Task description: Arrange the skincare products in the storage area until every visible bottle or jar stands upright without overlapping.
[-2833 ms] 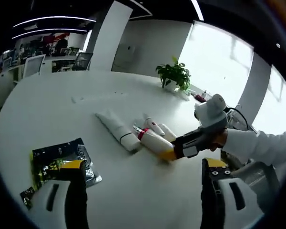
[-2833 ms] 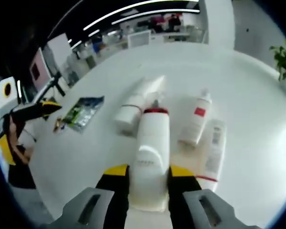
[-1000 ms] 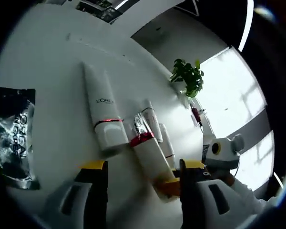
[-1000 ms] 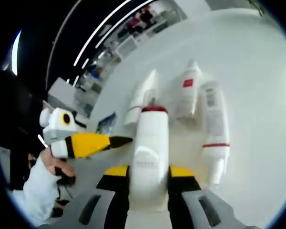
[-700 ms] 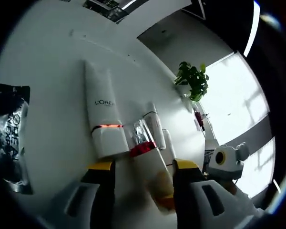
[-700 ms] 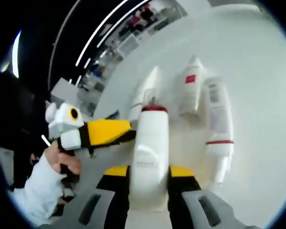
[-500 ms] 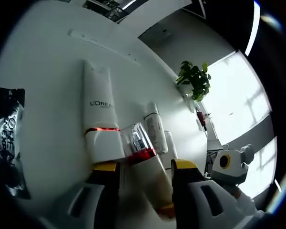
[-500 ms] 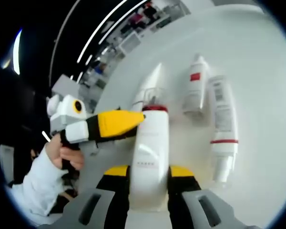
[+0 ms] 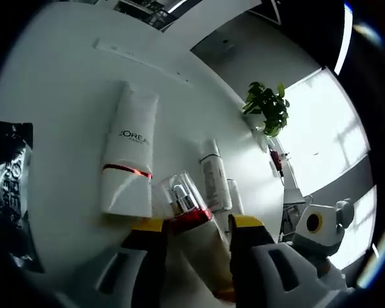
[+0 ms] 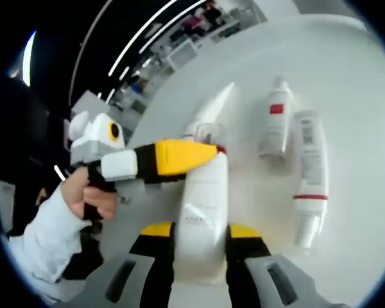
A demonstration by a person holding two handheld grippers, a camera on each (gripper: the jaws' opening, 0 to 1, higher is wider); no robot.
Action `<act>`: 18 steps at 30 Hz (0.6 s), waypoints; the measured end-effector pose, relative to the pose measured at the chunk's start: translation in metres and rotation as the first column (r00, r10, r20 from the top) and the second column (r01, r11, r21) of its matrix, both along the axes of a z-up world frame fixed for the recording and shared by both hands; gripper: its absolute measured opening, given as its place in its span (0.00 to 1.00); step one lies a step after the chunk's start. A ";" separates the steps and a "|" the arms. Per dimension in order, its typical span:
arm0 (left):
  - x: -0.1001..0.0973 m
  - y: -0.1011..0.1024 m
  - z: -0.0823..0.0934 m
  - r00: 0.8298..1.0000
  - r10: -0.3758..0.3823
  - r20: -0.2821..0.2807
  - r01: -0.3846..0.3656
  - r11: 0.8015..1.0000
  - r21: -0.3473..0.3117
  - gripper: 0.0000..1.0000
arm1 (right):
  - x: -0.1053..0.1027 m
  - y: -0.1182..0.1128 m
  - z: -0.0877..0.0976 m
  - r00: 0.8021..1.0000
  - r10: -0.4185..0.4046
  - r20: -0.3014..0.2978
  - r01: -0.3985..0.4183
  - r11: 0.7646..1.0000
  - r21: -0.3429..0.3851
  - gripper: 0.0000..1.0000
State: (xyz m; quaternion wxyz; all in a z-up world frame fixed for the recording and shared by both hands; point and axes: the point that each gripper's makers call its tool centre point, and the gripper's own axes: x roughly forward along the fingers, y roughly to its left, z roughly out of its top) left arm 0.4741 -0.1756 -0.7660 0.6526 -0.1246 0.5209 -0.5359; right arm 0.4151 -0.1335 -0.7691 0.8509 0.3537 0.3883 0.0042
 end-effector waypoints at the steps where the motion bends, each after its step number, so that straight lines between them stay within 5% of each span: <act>1: 0.000 0.000 0.000 1.000 0.001 -0.004 -0.001 1.000 0.002 0.38 | 0.000 0.000 0.000 1.000 -0.001 0.002 0.001 1.000 0.000 0.25; 9: 0.000 0.003 -0.001 1.000 0.009 -0.016 -0.009 1.000 0.011 0.36 | 0.003 -0.003 0.005 1.000 -0.011 0.024 0.011 1.000 -0.011 0.24; 13: 0.001 0.002 -0.002 1.000 0.017 -0.026 -0.017 1.000 0.016 0.35 | 0.004 -0.005 0.003 0.999 0.042 0.015 -0.039 0.992 -0.120 0.25; 18: -0.001 0.002 -0.001 1.000 0.007 -0.007 -0.007 1.000 0.006 0.33 | 0.004 -0.007 -0.002 0.999 0.050 0.003 -0.049 0.990 -0.129 0.25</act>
